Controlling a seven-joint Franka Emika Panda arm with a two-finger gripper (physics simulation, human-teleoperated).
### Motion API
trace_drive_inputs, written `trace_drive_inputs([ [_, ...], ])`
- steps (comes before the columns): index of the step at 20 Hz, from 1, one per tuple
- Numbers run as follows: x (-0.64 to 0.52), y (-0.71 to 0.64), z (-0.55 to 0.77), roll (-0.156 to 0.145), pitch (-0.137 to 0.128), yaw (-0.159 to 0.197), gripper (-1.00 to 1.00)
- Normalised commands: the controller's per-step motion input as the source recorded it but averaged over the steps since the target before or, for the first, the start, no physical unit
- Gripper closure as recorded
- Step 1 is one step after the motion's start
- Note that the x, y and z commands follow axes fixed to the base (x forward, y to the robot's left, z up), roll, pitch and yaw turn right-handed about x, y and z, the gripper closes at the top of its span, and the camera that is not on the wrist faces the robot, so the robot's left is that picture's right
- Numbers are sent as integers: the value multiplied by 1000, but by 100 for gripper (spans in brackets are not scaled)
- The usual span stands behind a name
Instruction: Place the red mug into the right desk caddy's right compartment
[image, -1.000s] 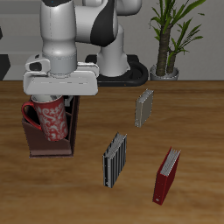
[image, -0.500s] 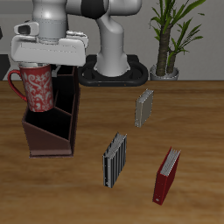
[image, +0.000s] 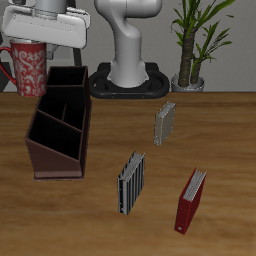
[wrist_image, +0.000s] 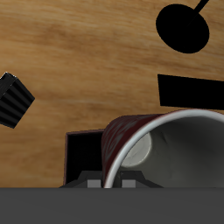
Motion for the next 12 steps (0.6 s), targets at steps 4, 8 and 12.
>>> trace_drive_inputs([
  [4,-521,-378,420,-82,-33,-51,100],
  [8,-579,-331,295,-68,-13,-53,100],
  [12,-495,-191,77,-55,-2,-59,100],
])
